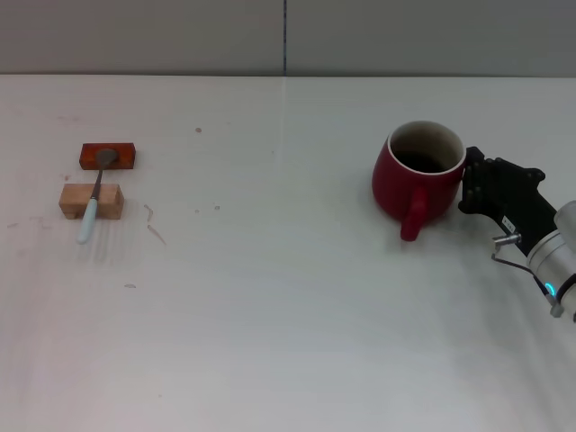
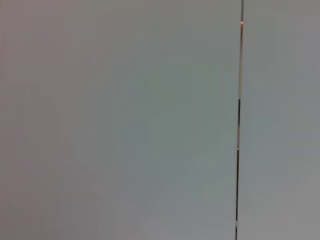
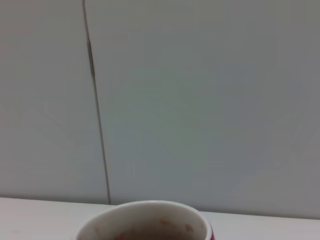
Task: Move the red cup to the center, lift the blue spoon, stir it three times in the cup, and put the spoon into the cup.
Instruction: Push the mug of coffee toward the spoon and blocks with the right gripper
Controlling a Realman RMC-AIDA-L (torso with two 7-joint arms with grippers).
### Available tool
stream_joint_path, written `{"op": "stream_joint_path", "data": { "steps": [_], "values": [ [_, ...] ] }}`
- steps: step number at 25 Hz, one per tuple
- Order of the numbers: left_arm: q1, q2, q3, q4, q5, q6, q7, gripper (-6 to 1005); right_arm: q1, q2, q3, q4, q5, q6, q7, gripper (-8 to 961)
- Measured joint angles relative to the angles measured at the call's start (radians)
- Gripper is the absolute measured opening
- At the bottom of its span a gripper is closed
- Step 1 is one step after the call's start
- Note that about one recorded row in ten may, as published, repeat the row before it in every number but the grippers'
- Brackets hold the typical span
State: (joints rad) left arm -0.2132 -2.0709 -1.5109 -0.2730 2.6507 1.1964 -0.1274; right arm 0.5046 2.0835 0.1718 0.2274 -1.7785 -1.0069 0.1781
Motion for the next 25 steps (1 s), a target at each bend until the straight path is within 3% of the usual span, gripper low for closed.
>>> {"op": "stream_joint_path", "data": {
  "steps": [25],
  "values": [
    [-0.002,0.000,0.000,0.003,0.000,0.000,0.000,829,0.091,0.004,0.000,0.120,-0.090,0.070,0.000,92]
  ]
}}
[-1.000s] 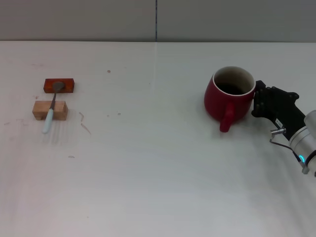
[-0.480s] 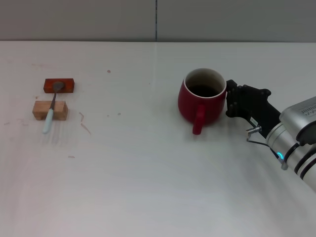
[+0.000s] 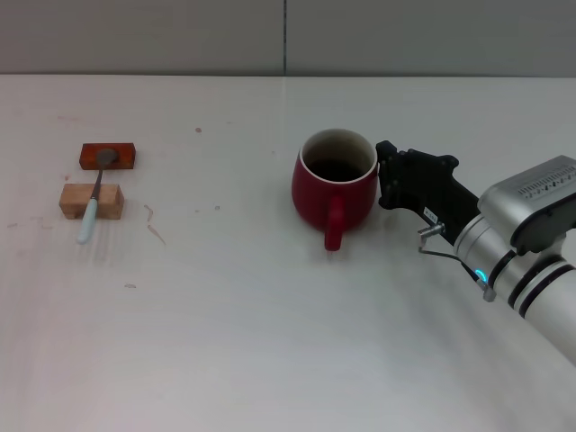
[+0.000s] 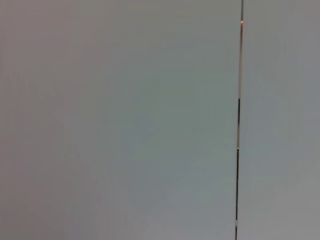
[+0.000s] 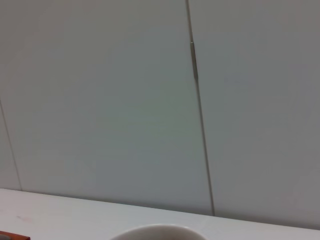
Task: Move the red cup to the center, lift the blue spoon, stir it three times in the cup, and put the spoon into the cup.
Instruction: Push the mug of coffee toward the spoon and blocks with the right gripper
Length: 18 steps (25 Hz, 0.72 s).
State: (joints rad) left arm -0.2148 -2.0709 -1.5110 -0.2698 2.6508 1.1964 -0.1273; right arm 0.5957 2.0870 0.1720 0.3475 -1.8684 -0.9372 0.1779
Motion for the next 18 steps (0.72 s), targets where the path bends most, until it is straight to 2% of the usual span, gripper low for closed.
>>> {"op": "stream_joint_path", "data": {
  "steps": [18],
  "values": [
    [-0.001,0.000,0.000,0.001,0.000,0.000,0.000,828,0.040,0.001,0.012,0.039,-0.052,0.013,0.000,122]
  ]
}}
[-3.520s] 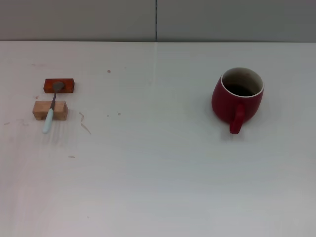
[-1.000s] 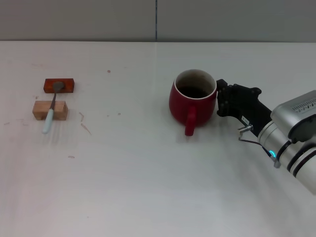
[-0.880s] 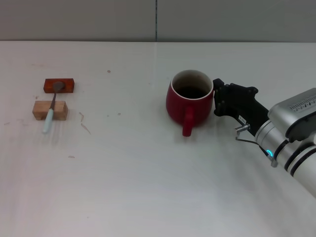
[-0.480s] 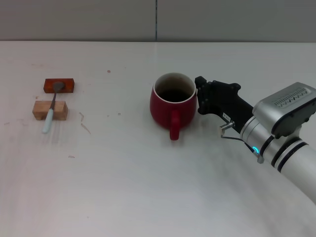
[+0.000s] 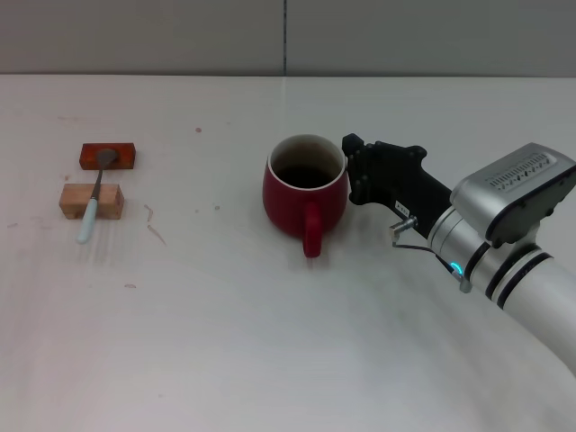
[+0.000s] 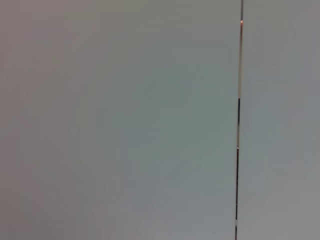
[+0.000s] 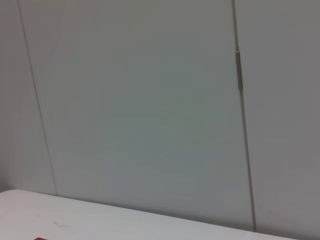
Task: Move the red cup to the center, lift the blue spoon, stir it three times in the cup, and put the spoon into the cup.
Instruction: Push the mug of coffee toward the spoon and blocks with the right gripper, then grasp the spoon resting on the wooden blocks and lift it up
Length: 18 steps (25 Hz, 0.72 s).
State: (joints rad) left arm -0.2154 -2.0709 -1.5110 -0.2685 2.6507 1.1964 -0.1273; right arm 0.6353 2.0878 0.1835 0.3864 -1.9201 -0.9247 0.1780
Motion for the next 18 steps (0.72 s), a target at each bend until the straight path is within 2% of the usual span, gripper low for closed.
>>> {"op": "stream_joint_path", "data": {
  "steps": [4,7,13,18],
  "values": [
    [-0.001,0.000,0.000,0.001,0.000,0.000,0.000,828,-0.011,0.000,0.007,-0.011,0.003,-0.011,0.000,129],
    [-0.002,0.000,0.000,0.007,0.000,0.000,0.000,828,-0.061,-0.002,0.042,-0.034,0.007,-0.064,0.000,133],
    [0.002,-0.001,0.024,0.010,0.001,-0.001,-0.001,828,-0.243,-0.006,0.159,-0.132,0.010,-0.310,0.001,143],
    [0.014,-0.002,0.067,0.010,0.002,-0.001,-0.046,828,-0.426,-0.004,0.401,-0.168,0.012,-0.557,0.002,152]
  ]
}}
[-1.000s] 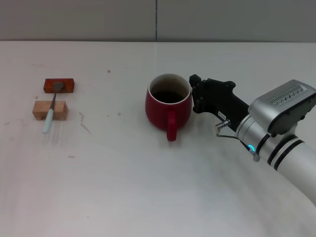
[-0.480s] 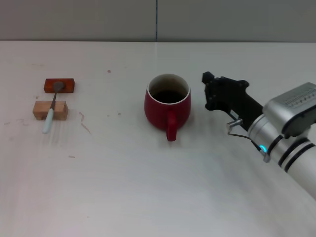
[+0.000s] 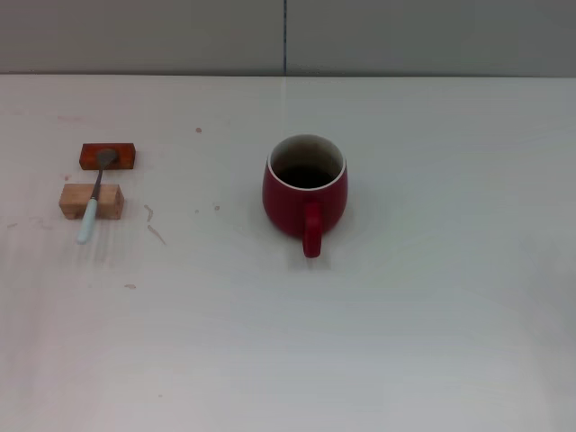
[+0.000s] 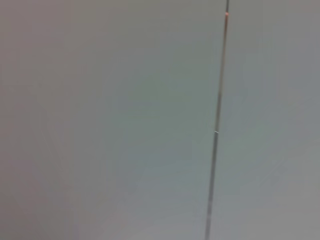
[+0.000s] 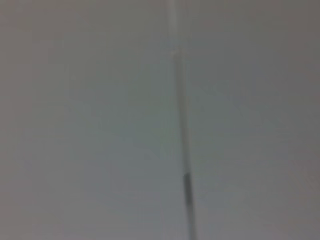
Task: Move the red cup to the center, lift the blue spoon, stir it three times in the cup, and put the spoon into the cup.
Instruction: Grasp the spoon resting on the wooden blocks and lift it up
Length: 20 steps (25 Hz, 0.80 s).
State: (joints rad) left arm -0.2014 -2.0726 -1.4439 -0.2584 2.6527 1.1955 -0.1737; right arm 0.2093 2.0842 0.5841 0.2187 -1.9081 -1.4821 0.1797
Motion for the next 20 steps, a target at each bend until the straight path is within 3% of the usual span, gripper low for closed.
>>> {"op": "stream_joint_path", "data": {
  "steps": [3,7,18,20],
  "values": [
    [0.014,0.003,0.060,-0.003,0.003,0.000,-0.020,828,-0.074,-0.002,0.112,0.001,0.001,-0.083,0.013,156],
    [0.049,0.006,0.171,-0.021,0.005,0.028,-0.022,828,-0.110,-0.006,0.167,-0.041,0.001,-0.112,0.056,163],
    [0.126,0.003,0.429,-0.053,0.005,0.103,-0.021,828,-0.109,-0.003,0.178,-0.083,0.001,-0.103,0.090,586],
    [0.127,0.003,0.461,-0.053,0.005,0.103,-0.016,828,-0.107,-0.003,0.174,-0.083,0.002,-0.102,0.090,617]
  ]
}}
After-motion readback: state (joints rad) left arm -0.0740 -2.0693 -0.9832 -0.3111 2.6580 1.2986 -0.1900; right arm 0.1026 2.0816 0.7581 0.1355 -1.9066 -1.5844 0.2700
